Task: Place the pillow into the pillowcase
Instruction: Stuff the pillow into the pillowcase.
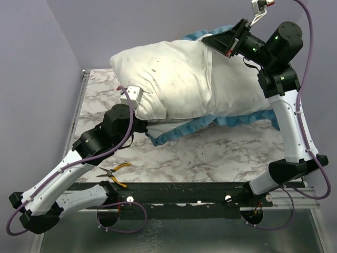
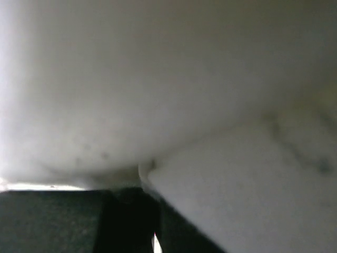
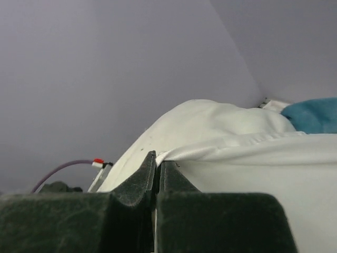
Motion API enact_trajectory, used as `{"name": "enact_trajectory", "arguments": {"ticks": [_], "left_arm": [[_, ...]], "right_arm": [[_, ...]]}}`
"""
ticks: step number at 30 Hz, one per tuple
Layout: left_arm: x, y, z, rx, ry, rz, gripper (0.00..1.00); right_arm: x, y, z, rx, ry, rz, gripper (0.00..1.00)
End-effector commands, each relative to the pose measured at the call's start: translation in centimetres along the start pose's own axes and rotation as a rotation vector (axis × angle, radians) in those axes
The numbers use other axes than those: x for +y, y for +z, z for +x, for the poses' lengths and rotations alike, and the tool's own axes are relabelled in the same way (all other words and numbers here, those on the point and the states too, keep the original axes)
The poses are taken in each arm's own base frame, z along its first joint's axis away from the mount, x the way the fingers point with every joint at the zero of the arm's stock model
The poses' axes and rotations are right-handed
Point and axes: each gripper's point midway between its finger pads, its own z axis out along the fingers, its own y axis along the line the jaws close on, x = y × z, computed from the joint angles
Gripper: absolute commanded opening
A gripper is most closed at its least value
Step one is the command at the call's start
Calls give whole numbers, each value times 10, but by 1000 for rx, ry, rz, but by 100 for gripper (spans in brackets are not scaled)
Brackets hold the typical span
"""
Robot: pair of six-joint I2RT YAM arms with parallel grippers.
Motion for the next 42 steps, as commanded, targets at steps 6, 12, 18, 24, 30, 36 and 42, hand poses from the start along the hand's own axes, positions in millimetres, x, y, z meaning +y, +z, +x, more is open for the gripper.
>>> {"name": "enact_trajectory", "arguments": {"ticks": [6, 12, 18, 24, 30, 36, 42], "left_arm": [[-15, -21, 24, 53, 8, 163, 0], [21, -3, 52, 177, 81, -69, 0], [11, 7, 109, 332, 99, 12, 0], [25, -1, 114, 326, 94, -38, 41], [71, -35, 93, 404, 15, -406, 85], [65, -40, 76, 422, -52, -451, 88], [-54, -1, 97, 509, -73, 206, 85]], "right_arm": [[91, -48, 52, 367, -128, -622, 0], [17, -17, 54, 236, -19, -188, 0], [-49, -34, 121, 290, 76, -1, 0], [-101, -55, 186, 411, 138, 131, 0], [-131, -69, 210, 437, 163, 265, 0], [-141, -69, 225, 460, 210, 274, 0], [-142, -62, 232, 481, 297, 240, 0]]}}
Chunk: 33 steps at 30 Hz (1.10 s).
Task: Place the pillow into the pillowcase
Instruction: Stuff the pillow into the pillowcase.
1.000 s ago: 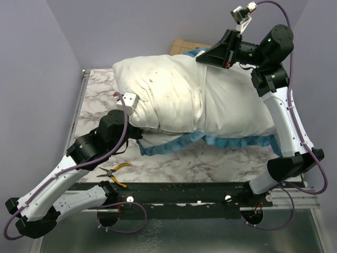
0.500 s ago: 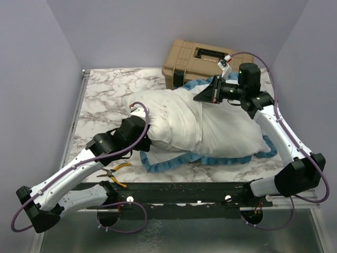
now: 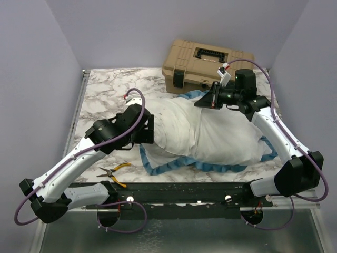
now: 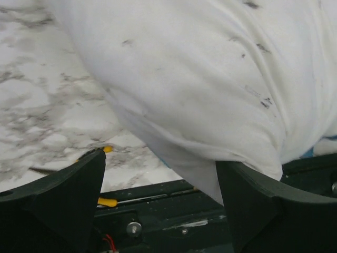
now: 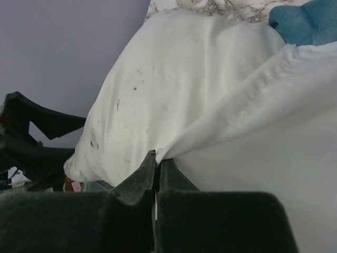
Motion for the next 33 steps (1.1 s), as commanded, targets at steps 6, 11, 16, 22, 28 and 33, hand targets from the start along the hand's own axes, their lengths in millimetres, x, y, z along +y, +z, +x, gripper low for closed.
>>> {"name": "enact_trajectory", "arguments": {"ticks": [6, 11, 16, 22, 28, 33], "left_arm": [[-125, 9, 25, 159, 208, 609, 88], [-142, 47, 33, 141, 227, 625, 93], [-161, 84, 2, -53, 149, 625, 81], [-174, 96, -74, -344, -99, 762, 0], [-157, 23, -169, -765, -163, 773, 0], [-187, 17, -167, -731, -167, 937, 0]], "right_arm": [[22, 7, -3, 31, 85, -120, 0], [29, 5, 4, 65, 124, -144, 0], [43, -5, 7, 88, 144, -163, 0], [73, -24, 22, 182, 170, -263, 0], [103, -41, 39, 287, 123, -366, 0], [118, -40, 36, 274, 50, -428, 0]]}}
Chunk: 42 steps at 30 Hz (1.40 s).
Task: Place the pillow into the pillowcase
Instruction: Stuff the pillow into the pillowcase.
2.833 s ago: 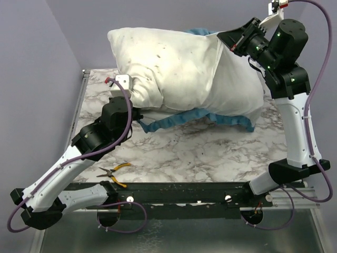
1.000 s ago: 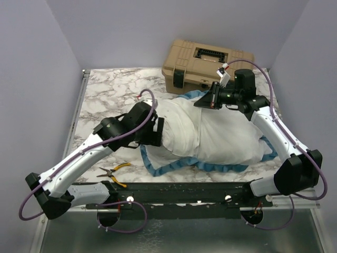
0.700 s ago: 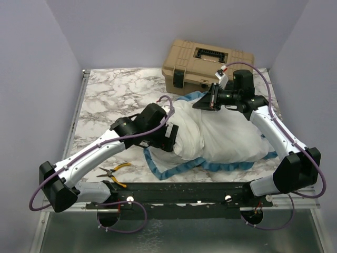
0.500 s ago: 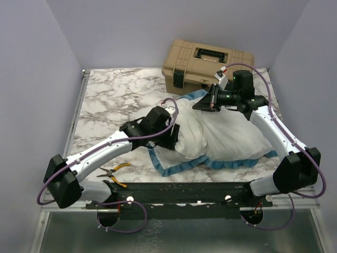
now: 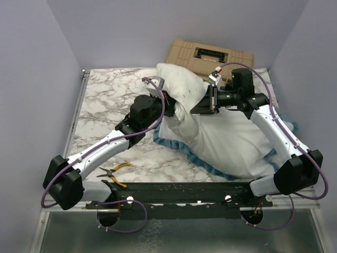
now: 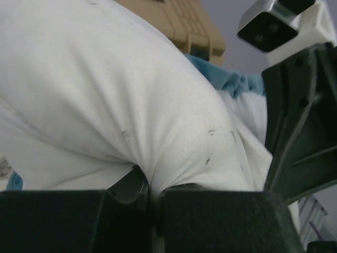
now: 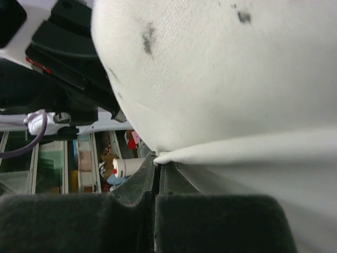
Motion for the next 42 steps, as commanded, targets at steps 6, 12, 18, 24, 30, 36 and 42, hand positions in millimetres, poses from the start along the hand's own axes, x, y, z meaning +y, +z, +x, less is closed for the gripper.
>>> {"name": "enact_trajectory", "arguments": {"ticks": [6, 12, 18, 24, 30, 36, 42], "left_arm": [[-86, 24, 21, -115, -98, 306, 0], [-109, 8, 61, -35, -110, 356, 0], [-109, -32, 45, -97, -134, 360, 0], [-104, -33, 43, -162, -132, 302, 0], [-92, -2, 30, -324, -64, 226, 0], [-78, 39, 44, -346, 42, 130, 0], [-134, 52, 73, -363, 30, 452, 0]], "right_arm": [[86, -7, -24, -89, -229, -175, 0], [85, -8, -81, -270, -282, -26, 0], [90, -3, -118, -291, -323, -53, 0], [119, 27, -106, -125, -236, -308, 0], [125, 28, -59, -23, -163, -310, 0], [137, 2, -21, -7, -132, -327, 0], [159, -11, -15, -11, -161, -410, 0]]}}
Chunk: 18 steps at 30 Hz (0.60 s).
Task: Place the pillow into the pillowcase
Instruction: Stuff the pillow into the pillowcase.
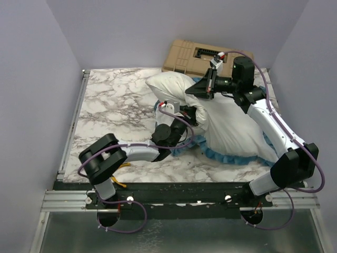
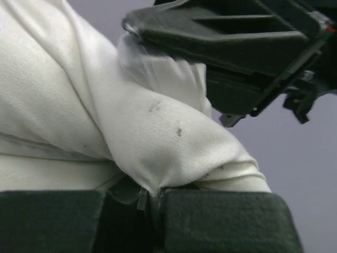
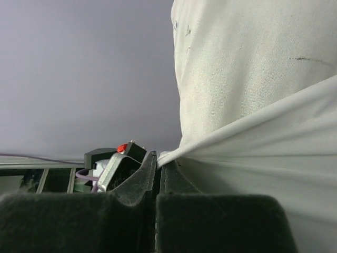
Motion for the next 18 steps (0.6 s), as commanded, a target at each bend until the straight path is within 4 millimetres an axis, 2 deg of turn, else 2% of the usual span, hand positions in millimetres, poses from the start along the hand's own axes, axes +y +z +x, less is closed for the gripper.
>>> {"name": "enact_trajectory", "arguments": {"ticks": [1, 4, 6, 10, 12, 18], "left_arm": [[-74, -15, 64, 108, -28, 396, 0], [-92, -19, 91, 147, -6, 457, 0], [-94, -21, 110, 187, 17, 457, 0], [-64, -16, 142, 278, 90, 338, 0], [-57, -12, 159, 337, 119, 327, 0], [-76, -16, 210, 458, 116, 457, 0]], "right_arm": [[107, -19, 42, 126, -206, -308, 0], [109, -15, 37, 124, -205, -314, 0], [116, -16, 34, 128, -201, -334, 0], [134, -23, 38, 138, -201, -349, 0], [143, -29, 42, 137, -201, -357, 0], [177, -41, 56, 167, -223, -445, 0]]}}
